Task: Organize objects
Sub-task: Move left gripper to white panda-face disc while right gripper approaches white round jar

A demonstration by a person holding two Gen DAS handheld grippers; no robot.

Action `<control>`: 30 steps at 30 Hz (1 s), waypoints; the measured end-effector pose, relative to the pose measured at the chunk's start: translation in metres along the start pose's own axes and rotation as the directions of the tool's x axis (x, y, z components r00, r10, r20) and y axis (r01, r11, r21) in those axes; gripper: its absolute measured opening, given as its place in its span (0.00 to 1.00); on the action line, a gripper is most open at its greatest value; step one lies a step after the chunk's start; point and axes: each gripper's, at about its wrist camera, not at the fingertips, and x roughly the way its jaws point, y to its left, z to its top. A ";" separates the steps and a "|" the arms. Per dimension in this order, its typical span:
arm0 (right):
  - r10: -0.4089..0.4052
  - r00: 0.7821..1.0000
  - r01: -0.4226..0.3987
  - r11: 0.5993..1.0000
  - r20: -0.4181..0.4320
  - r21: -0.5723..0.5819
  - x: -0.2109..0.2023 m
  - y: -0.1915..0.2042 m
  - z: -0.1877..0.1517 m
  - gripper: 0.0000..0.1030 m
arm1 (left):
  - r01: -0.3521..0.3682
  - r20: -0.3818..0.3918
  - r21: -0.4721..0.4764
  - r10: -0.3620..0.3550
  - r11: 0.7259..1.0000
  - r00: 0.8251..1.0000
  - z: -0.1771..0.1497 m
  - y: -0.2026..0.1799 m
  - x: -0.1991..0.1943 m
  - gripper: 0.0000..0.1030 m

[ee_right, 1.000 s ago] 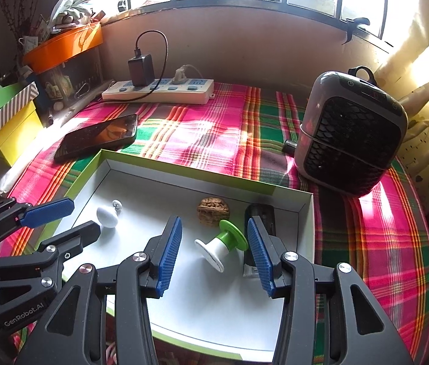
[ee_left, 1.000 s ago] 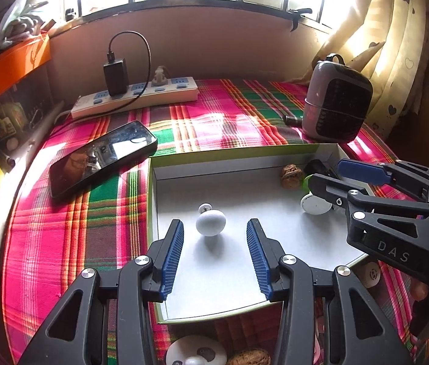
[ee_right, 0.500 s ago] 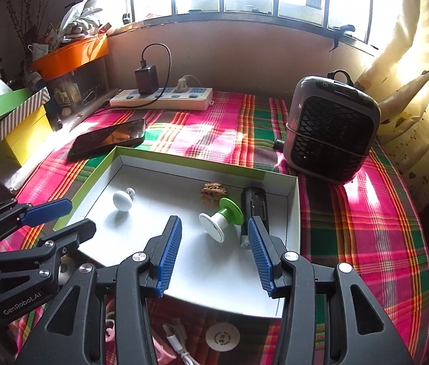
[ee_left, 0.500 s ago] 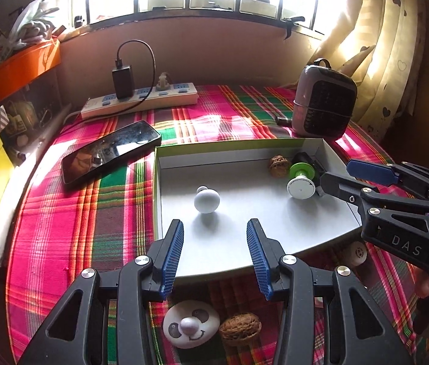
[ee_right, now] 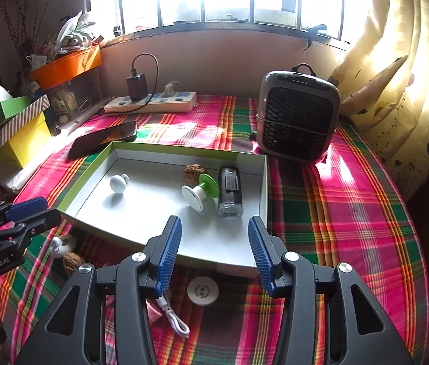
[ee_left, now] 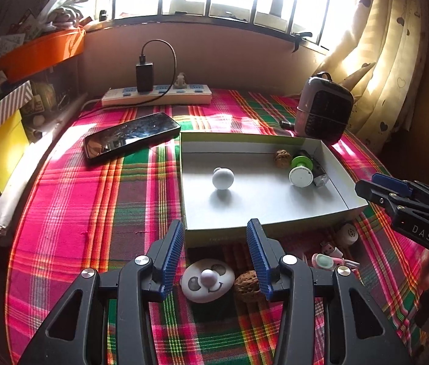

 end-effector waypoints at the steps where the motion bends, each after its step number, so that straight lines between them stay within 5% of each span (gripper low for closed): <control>1: -0.001 1.000 0.001 1.000 0.000 0.004 -0.002 -0.002 -0.002 0.46 | 0.000 -0.001 -0.007 0.000 1.000 1.000 -0.002 0.003 -0.001 0.41; 30: -0.021 0.998 0.027 0.996 -0.060 0.086 -0.003 -0.031 -0.046 0.51 | 0.090 -0.102 -0.059 -0.096 0.994 0.990 -0.030 0.021 0.019 0.44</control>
